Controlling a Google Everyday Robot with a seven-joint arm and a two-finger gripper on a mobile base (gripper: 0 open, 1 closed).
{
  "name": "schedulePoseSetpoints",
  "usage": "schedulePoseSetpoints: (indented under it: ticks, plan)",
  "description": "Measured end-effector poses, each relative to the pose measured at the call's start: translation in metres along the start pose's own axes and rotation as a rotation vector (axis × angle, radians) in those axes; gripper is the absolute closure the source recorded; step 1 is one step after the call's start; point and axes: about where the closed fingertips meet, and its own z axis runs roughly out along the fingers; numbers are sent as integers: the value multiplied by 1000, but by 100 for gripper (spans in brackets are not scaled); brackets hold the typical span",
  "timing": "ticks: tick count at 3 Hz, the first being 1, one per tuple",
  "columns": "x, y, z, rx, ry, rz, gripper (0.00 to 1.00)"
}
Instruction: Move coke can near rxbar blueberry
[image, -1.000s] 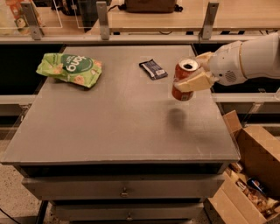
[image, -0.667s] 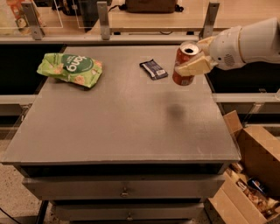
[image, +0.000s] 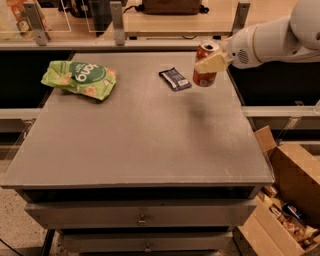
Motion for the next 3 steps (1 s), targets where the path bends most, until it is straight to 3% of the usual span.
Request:
schedulePoseSetpoints:
  ticks: [1, 2, 3]
  plan:
    - [7, -9, 27, 17, 27, 77, 100]
    - [15, -12, 46, 20, 48, 117, 84]
    - [23, -11, 55, 19, 63, 135, 60]
